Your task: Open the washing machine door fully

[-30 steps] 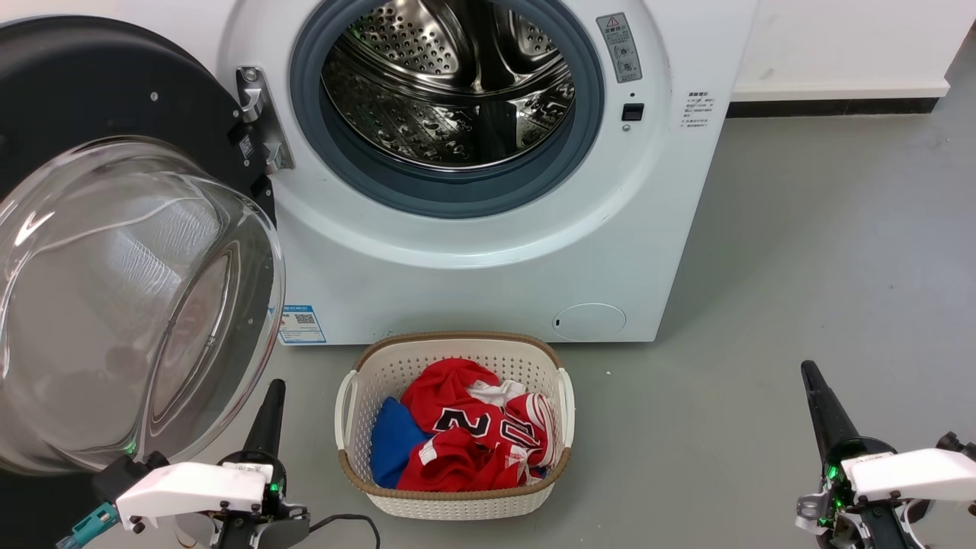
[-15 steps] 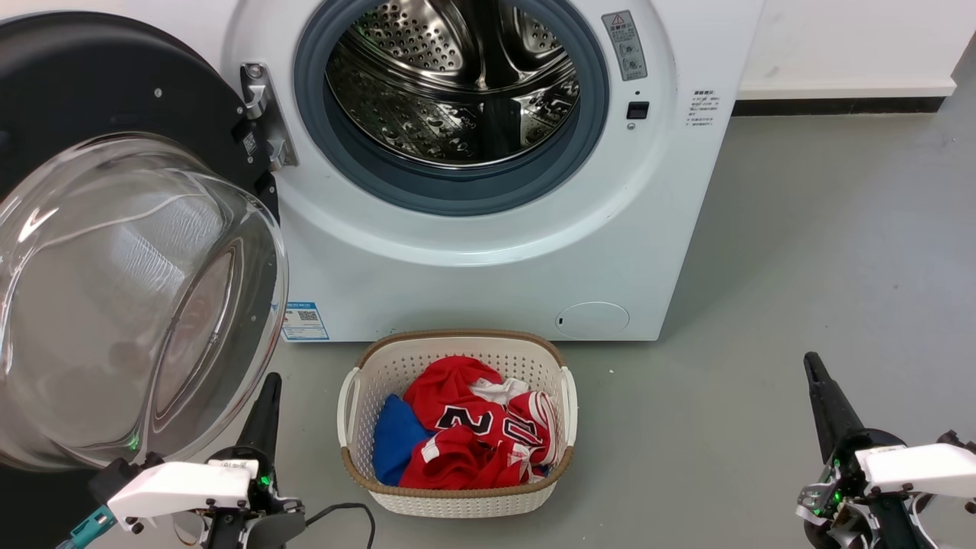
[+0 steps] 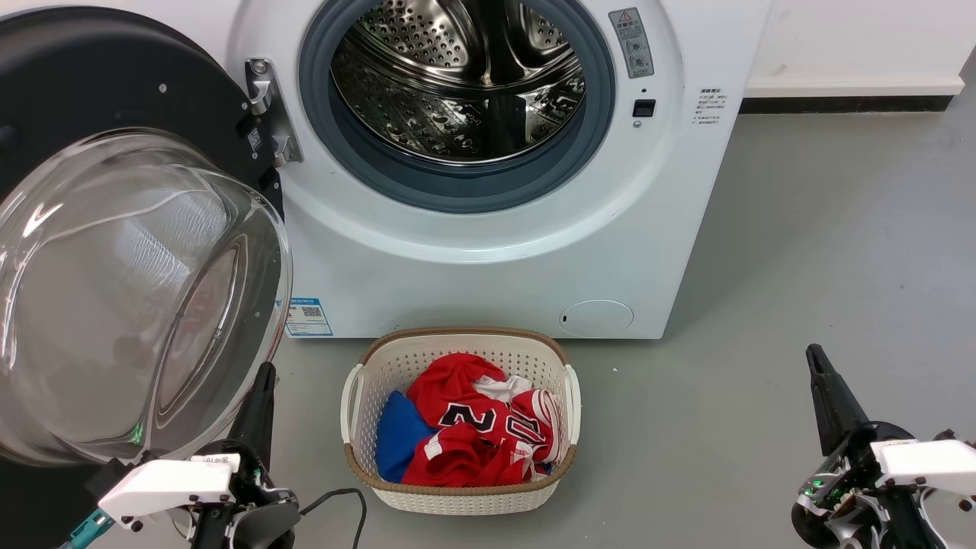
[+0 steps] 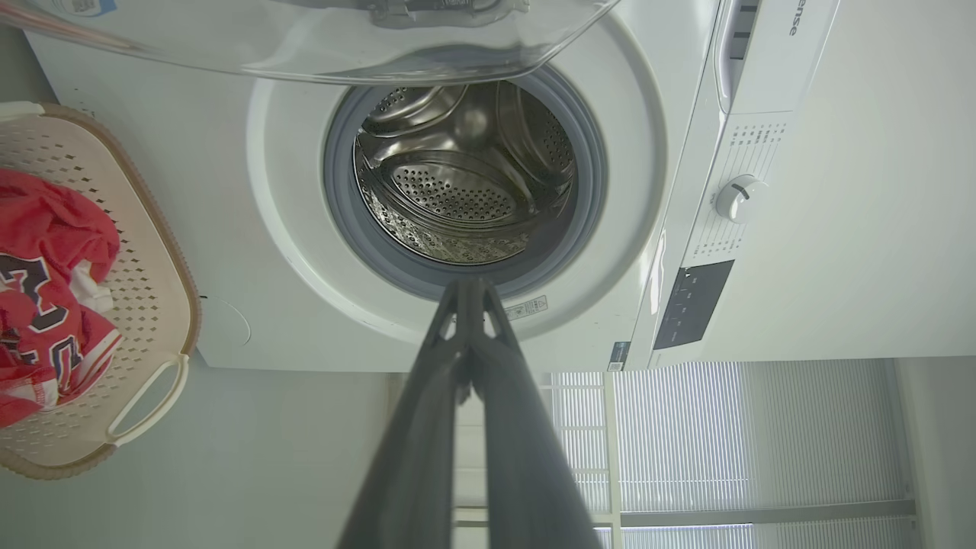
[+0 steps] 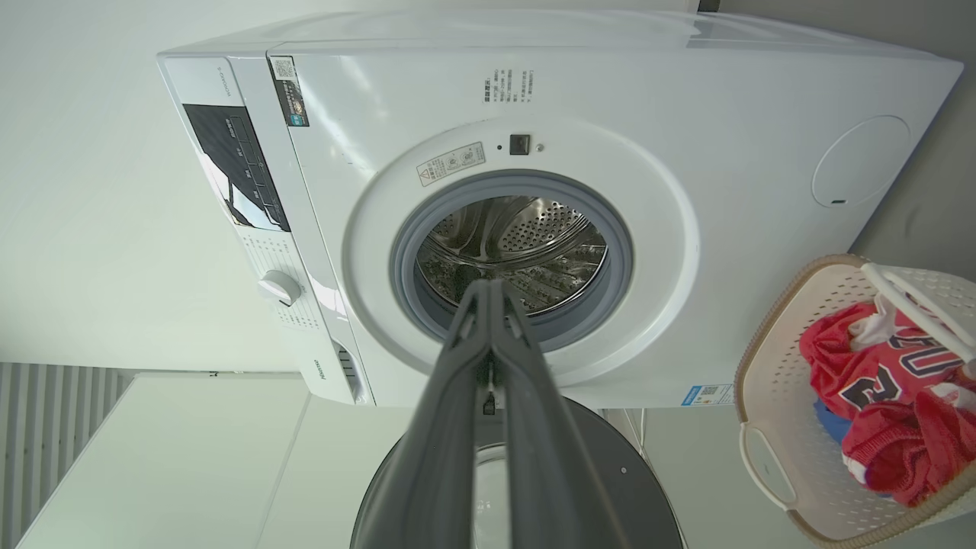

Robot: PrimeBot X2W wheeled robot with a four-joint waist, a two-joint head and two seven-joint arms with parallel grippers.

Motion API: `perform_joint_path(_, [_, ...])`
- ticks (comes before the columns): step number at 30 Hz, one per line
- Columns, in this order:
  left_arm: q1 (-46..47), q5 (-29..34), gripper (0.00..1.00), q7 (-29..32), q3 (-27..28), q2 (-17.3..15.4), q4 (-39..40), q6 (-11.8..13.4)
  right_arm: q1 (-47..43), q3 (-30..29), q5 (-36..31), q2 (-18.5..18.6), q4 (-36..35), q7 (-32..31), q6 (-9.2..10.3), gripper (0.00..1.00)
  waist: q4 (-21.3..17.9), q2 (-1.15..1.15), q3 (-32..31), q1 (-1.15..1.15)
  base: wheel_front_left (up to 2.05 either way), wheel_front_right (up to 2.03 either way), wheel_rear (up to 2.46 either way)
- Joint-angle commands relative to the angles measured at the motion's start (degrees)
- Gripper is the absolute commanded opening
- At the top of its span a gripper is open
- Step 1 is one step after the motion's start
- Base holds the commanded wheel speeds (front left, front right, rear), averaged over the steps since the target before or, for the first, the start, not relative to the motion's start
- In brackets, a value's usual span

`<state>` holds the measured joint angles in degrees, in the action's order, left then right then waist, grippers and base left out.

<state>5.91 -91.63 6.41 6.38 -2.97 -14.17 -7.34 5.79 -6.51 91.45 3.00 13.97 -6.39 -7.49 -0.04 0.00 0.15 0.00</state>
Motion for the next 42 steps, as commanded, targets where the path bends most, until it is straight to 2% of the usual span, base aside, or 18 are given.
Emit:
perform_joint_path(1, [0.6, -0.8, 0.00, 0.3, 0.4, 0.2, 0.2, -0.3, 0.8, -0.1, 1.0, -0.2, 0.1, -0.3, 0.00, 0.00, 0.0, 0.00, 0.0, 0.00, 0.00, 0.00, 0.00])
perform_joint_path(42, [0.5, -0.8, 0.00, 0.3, 0.4, 0.2, 0.2, -0.3, 0.7, -0.1, 1.1, -0.2, 0.1, -0.3, 0.00, 0.00, 0.0, 0.00, 0.0, 0.00, 0.00, 0.00, 0.00])
